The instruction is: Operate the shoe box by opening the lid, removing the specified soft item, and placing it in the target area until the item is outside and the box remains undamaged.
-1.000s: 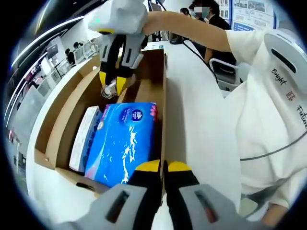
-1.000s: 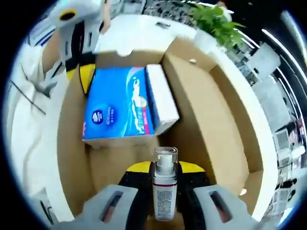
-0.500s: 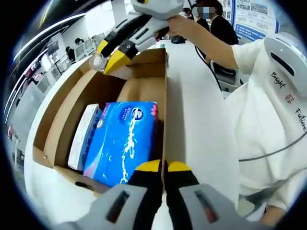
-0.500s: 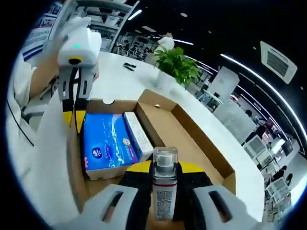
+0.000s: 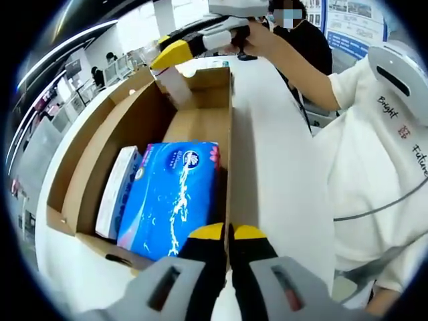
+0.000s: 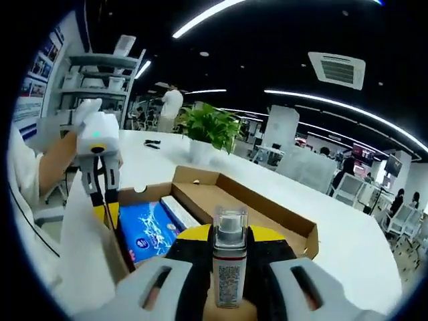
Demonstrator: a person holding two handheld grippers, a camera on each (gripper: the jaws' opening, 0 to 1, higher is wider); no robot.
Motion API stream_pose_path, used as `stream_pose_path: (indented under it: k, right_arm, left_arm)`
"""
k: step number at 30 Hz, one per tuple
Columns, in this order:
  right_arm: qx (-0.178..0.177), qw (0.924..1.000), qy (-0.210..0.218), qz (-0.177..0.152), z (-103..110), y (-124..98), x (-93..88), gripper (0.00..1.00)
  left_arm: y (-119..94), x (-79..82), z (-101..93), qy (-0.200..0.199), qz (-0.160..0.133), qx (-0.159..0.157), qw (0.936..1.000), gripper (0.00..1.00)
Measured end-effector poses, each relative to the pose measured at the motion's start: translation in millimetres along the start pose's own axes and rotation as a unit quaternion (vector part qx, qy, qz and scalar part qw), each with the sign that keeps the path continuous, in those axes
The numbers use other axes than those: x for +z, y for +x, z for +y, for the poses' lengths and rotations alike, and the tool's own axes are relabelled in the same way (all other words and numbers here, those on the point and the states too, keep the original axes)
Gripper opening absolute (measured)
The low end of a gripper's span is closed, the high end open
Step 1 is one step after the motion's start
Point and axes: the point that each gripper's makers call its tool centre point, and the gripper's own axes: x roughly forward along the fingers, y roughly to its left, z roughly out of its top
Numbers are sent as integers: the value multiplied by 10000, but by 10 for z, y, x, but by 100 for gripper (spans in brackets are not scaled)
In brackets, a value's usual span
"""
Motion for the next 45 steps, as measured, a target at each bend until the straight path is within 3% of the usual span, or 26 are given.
stream_pose_path:
  k: [6,17,20,29,36,45]
  right_arm:
    - [-249,9991,159,-312,-85,-65,25,18]
    - [-330,9985,258,-366,-74,-195,10,18]
    - [-496,9962,150,-693,-116,-266,131,18]
    - [-646,9964,60,-536,-138,-312,97,18]
    - [-667,9956,65,-658,-173,-385,124,18]
    - [-726,9921,383,-953,-252,-538,223,18]
  left_arm:
    - [-4,-2,1,8,-34,19,10000,1]
    - [3,-2,0,5,-11,-2,10000,1]
    - [2,-3,-1,0,-15,5,10000,1]
    - [1,-2,0,5,-21,6,10000,1]
    - [-1,-2,-2,21,-19,6,10000,1]
    - [-3,-1,-6,-7,-16,9,10000,1]
